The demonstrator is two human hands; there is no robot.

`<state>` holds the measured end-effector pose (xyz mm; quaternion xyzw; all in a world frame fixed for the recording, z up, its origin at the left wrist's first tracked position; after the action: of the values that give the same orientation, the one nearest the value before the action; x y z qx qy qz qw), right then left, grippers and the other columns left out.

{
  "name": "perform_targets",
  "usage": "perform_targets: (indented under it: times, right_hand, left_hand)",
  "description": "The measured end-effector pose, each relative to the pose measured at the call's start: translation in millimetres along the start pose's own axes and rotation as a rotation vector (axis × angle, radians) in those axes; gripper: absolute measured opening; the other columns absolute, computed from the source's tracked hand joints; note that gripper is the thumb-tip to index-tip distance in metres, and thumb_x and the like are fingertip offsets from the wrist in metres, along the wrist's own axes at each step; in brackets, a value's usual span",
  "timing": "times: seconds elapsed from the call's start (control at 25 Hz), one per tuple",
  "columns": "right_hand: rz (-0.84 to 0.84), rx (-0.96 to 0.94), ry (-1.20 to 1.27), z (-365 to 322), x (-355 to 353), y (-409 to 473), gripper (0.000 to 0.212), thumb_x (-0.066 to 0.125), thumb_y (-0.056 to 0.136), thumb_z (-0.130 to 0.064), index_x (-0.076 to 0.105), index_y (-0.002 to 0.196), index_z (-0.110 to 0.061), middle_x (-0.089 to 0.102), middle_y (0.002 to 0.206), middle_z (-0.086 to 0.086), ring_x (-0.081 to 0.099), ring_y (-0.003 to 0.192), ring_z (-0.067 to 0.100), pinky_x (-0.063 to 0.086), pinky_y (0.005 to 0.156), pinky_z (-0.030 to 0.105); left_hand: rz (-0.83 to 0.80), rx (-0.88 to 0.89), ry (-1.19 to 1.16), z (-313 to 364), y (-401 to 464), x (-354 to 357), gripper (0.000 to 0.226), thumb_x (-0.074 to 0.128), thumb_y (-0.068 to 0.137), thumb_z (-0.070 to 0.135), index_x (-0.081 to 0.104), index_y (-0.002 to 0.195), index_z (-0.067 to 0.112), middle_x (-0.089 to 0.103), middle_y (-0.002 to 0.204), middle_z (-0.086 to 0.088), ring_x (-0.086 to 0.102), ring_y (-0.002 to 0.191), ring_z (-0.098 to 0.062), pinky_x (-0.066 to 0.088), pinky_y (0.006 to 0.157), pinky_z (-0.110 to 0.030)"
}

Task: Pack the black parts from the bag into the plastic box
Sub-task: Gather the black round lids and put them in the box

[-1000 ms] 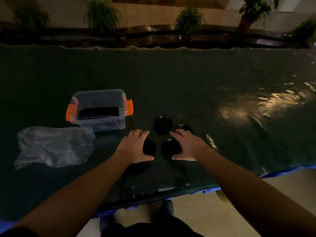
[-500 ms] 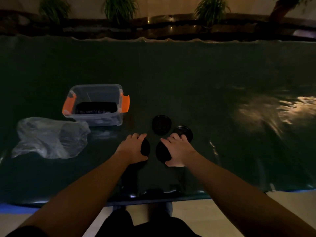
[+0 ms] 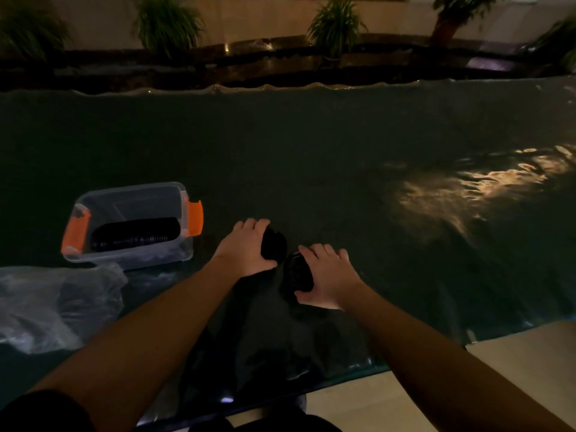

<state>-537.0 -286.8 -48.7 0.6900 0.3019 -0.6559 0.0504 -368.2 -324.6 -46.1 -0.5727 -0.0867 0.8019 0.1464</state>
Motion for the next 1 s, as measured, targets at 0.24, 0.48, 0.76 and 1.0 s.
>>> perform_targets:
  times: [0.24, 0.48, 0.76, 1.0]
  right_hand:
    - [0.011, 0.153, 0.052, 34.0, 2.1, 5.1, 0.113, 0.064, 0.068, -0.076, 0.023, 0.157, -0.02, 0.04, 0.152, 0.006, 0.041, 0.136, 0.029, 0.034, 0.11, 0.055]
    - [-0.027, 0.19, 0.099, 40.1, 17.6, 25.0, 0.113, 0.07, 0.067, -0.072, 0.024, 0.156, -0.02, 0.04, 0.151, 0.006, 0.042, 0.136, 0.03, 0.04, 0.108, 0.053]
    - [-0.136, 0.208, 0.163, 37.8, 42.8, 40.4, 0.123, 0.081, 0.065, -0.065, 0.014, 0.16, -0.023, 0.033, 0.156, 0.007, 0.037, 0.141, 0.03, 0.045, 0.106, 0.052]
    - [-0.125, 0.162, 0.205, 27.6, 27.9, 47.2, 0.117, 0.083, 0.069, -0.051, 0.013, 0.159, -0.023, 0.034, 0.152, 0.008, 0.036, 0.139, 0.031, 0.047, 0.105, 0.051]
  left_hand:
    - [-0.1, 0.003, 0.066, 12.4, 30.8, 16.3, 0.106, 0.085, 0.07, 0.052, 0.026, 0.154, 0.024, 0.04, 0.154, -0.006, 0.038, 0.139, -0.032, 0.046, 0.106, -0.052]
    - [-0.153, -0.035, 0.056, 1.7, 37.9, 39.4, 0.107, 0.086, 0.07, 0.051, 0.026, 0.154, 0.025, 0.036, 0.156, -0.007, 0.038, 0.14, -0.032, 0.046, 0.106, -0.054]
    - [-0.101, -0.088, -0.002, -13.6, 36.0, 42.2, 0.116, 0.09, 0.064, 0.048, 0.02, 0.155, 0.025, 0.04, 0.15, -0.01, 0.038, 0.138, -0.033, 0.047, 0.105, -0.053]
    - [-0.144, -0.099, -0.07, -22.7, 20.2, 50.3, 0.137, 0.092, 0.05, 0.059, 0.011, 0.156, 0.027, 0.033, 0.156, -0.007, 0.033, 0.143, -0.032, 0.041, 0.11, -0.055]
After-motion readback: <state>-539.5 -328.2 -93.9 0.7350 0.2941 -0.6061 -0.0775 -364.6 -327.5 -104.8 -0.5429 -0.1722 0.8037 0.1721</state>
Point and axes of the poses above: each hand's wrist, its own y-axis towards the middle knuckle, its own x-axis out of the palm, z = x × y, the point moved 10 cm from there along y, towards the middle knuckle
